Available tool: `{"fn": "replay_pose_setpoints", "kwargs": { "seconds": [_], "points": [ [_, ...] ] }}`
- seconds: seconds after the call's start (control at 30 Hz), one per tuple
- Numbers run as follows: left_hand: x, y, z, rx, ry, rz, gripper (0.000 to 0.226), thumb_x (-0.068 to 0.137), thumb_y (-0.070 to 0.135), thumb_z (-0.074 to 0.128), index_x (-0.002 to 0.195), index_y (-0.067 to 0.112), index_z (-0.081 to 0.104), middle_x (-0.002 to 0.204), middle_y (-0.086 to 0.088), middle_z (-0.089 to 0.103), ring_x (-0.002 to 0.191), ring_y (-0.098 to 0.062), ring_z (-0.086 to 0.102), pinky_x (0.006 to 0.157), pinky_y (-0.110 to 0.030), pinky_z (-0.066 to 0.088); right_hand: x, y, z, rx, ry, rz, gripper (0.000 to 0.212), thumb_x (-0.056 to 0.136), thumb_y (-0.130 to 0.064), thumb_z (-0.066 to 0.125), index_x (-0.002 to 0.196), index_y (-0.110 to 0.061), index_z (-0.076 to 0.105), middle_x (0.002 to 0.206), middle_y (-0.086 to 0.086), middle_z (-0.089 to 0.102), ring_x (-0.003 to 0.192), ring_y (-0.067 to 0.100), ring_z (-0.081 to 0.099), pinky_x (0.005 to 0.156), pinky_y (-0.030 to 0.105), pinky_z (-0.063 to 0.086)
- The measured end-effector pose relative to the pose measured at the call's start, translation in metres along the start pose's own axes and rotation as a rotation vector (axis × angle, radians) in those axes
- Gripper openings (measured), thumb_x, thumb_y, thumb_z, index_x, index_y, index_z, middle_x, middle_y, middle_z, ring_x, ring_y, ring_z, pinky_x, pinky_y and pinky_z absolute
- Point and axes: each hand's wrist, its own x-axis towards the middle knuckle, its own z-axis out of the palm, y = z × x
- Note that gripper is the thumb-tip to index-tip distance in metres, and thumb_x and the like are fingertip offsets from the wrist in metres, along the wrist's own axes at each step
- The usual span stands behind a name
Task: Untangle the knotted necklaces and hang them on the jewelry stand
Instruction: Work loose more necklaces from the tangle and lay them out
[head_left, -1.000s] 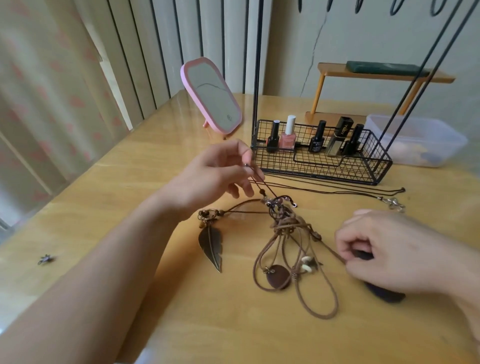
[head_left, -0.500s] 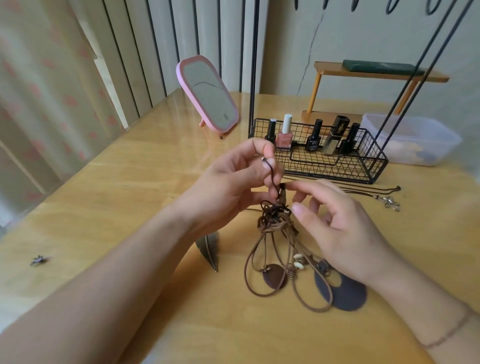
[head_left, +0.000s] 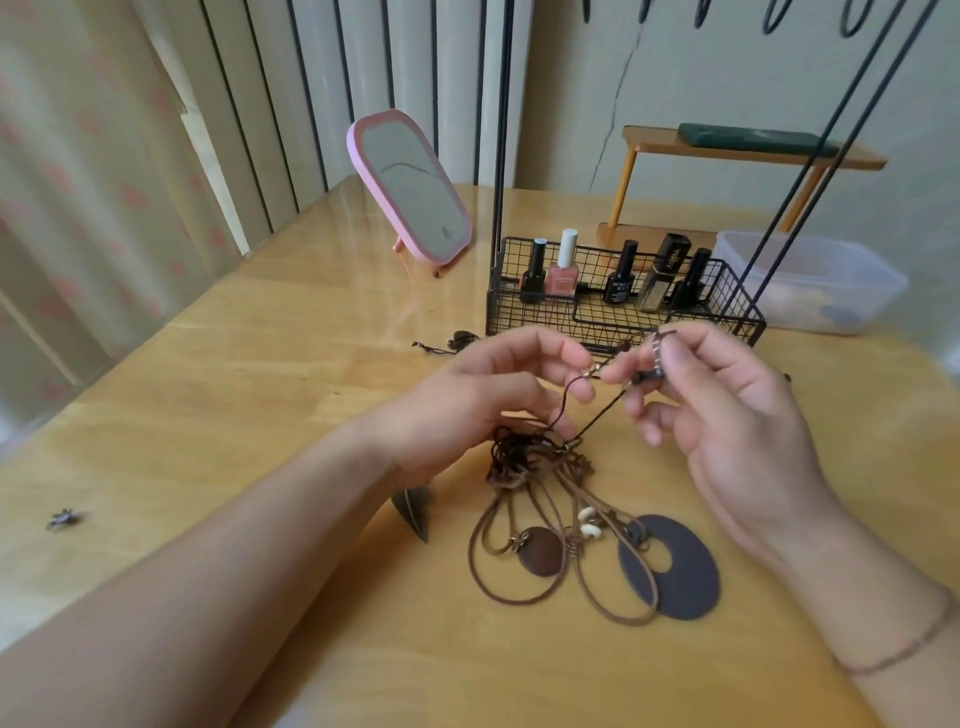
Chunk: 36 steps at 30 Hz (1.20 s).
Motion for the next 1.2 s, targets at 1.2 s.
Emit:
{"fn": "replay_pose_setpoints", "kwargs": {
  "seconds": [1.2],
  "points": [
    [-0.006, 0.003, 0.009, 0.467, -0.165, 0.002, 0.015, 0.091, -0.002, 0.056, 0.081, 0.002, 0.067, 0.073, -0.001, 0.063, 0.066, -0.010, 0.058, 0.066, -0.020, 0.047, 0.006, -0.023, -0.028, 0.312, 0.164, 0.276, 0.023, 0.106, -0.027, 0.036, 0.088, -0.019, 0.048, 0.079, 0.005, 0.062, 0.041, 0.011, 0.041, 0.032, 0.015, 0.024]
  ]
}}
